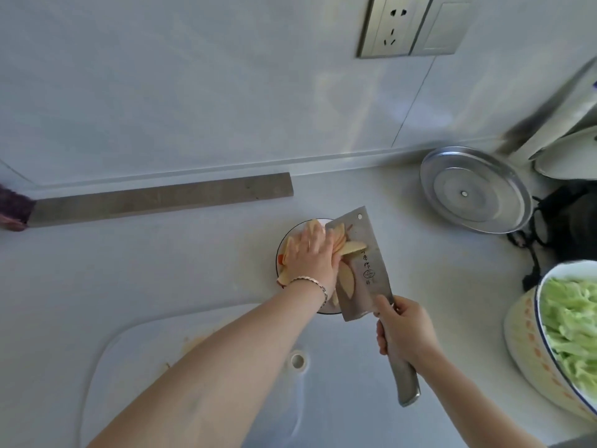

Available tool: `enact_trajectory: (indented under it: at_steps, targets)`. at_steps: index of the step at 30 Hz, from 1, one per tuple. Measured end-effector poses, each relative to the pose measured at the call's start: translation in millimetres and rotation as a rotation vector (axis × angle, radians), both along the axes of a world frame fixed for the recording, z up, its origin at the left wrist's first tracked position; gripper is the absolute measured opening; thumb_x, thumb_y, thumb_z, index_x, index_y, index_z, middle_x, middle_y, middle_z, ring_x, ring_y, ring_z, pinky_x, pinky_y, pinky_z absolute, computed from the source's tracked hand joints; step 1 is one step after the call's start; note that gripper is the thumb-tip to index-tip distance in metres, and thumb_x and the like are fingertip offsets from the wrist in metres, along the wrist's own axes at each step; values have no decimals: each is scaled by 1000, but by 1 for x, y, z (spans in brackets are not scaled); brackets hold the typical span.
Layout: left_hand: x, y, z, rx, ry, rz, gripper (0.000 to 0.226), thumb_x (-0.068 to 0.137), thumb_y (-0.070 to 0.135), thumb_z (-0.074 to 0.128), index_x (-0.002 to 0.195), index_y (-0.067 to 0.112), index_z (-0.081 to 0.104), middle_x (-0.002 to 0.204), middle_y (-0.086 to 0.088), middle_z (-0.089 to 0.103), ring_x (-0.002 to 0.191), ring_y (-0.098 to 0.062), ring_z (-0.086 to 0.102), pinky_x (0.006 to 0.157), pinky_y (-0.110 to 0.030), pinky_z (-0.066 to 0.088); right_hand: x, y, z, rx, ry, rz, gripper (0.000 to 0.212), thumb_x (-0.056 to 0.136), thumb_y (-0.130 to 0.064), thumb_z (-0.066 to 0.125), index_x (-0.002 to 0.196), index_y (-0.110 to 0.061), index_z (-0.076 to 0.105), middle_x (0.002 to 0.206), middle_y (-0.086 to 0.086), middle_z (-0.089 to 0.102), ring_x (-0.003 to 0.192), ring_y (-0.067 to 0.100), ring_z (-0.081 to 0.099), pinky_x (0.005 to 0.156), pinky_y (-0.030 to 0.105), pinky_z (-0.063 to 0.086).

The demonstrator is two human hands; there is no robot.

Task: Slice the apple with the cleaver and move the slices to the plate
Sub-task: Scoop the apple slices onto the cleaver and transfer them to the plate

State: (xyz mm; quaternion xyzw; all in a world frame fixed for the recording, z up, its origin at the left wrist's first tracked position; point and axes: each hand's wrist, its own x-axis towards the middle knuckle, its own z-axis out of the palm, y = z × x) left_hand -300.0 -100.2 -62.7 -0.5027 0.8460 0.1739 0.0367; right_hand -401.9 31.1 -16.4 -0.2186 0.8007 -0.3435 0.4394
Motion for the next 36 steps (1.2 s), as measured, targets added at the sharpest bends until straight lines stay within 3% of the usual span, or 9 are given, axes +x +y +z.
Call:
enact_trajectory:
  at_steps: [3, 6, 8, 15, 20, 24, 28, 32, 36]
  targets:
    - [-4, -2, 11, -80, 39, -180, 56, 98, 38, 19, 149, 22, 2, 159, -1, -2, 147, -24, 2, 117, -48, 3, -13, 2, 4, -12, 84, 55, 29, 91, -15, 50, 68, 1, 52, 44, 7, 51, 31, 19, 46, 36, 22, 41]
    - [-6, 6, 14, -249, 77, -467, 58, 92, 41, 21, 144, 19, 31, 152, -3, 30, 138, -21, 36, 113, -46, 26, -19, 2, 11, -43, 103, 77, 31, 91, -17, 51, 64, -1, 52, 44, 7, 52, 32, 19, 46, 36, 22, 41]
    - [-3, 8, 7, -259, 72, -468, 59, 89, 45, 26, 137, 16, 43, 144, -1, 46, 128, -16, 50, 108, -41, 38, -19, -1, 15, -64, 77, 52, 30, 89, -16, 52, 62, -3, 53, 43, 7, 51, 32, 20, 46, 37, 23, 41]
    - [12, 11, 1, -213, -130, -442, 65, 84, 54, 22, 119, 18, 63, 125, 6, 63, 114, -11, 61, 102, -43, 43, -24, -4, 20, -93, 83, -23, 31, 92, -16, 49, 66, 1, 54, 43, 7, 50, 30, 19, 44, 36, 26, 43]
    - [3, 14, 19, -333, 52, -508, 66, 92, 56, 15, 142, 15, 31, 149, -3, 38, 136, -15, 39, 112, -43, 19, -24, 2, 30, -95, 107, 12, 30, 89, -14, 51, 63, 0, 54, 43, 7, 50, 31, 19, 45, 35, 24, 42]
    - [-7, 8, 29, -66, 64, -379, 88, 77, 69, -9, 148, 18, -5, 158, 3, -6, 146, -11, -1, 119, -40, -4, -26, 6, 38, -110, 145, 59, 32, 90, -15, 51, 71, 11, 53, 44, 7, 50, 32, 19, 45, 36, 25, 42]
    - [0, 10, 27, 108, 37, -236, 71, 94, 55, 14, 149, 13, -2, 158, -5, 12, 144, -15, 18, 119, -47, -5, -27, 12, 41, -113, 160, 27, 33, 88, -15, 51, 69, 12, 51, 43, 6, 49, 32, 21, 45, 38, 27, 44]
    - [10, 25, 34, -45, 45, -370, 83, 82, 63, -4, 149, 15, 0, 159, 0, 2, 146, -11, 5, 117, -51, 0, -25, 15, 39, -107, 151, 0, 29, 87, -14, 51, 66, 6, 53, 44, 7, 49, 32, 21, 44, 37, 26, 44]
    - [20, 48, 23, -209, 89, -563, 72, 94, 51, -2, 142, 11, 33, 150, -3, 36, 134, -12, 42, 109, -48, 31, -15, 14, 35, -123, 90, -32, 30, 90, -15, 51, 71, 8, 56, 45, 9, 50, 31, 20, 44, 38, 26, 45]
